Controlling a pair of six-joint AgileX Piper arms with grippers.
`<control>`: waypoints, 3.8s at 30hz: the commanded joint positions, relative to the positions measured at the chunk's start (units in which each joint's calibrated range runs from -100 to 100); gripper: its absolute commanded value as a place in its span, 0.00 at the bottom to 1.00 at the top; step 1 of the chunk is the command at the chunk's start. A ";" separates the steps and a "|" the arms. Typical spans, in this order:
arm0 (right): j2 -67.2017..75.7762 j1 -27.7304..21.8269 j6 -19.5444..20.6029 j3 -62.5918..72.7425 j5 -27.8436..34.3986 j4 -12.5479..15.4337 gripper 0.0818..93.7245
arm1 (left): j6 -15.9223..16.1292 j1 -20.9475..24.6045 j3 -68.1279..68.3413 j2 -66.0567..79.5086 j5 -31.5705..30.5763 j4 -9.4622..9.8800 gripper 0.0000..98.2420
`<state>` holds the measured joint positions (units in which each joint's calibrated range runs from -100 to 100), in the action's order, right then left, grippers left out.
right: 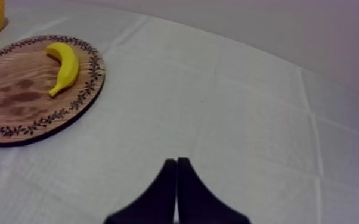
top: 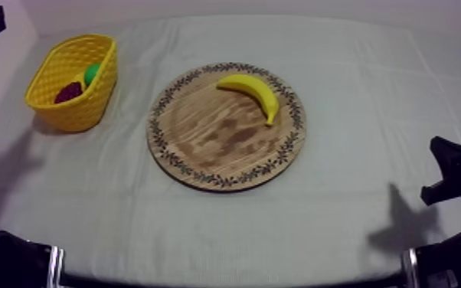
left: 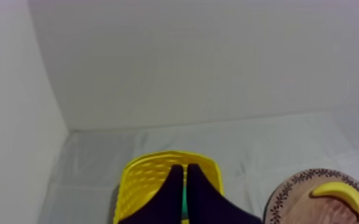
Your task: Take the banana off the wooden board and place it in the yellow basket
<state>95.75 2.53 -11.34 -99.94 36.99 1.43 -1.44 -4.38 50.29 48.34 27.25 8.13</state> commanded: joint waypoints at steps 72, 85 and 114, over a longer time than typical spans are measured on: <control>0.00 0.00 -0.01 0.05 0.02 0.01 0.00 | -35.90 -29.48 -69.92 -70.94 30.85 7.39 0.00; 0.00 0.00 -0.01 0.05 0.02 0.01 0.00 | -45.24 -31.10 -64.98 -72.06 33.48 9.49 0.00; 0.00 0.00 -0.01 0.05 0.02 0.01 0.00 | -46.58 -31.67 -52.15 -70.40 30.50 7.58 0.72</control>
<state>95.75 2.53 -11.34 -99.94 36.99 1.43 -47.68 -36.03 -2.11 -21.90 58.03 15.57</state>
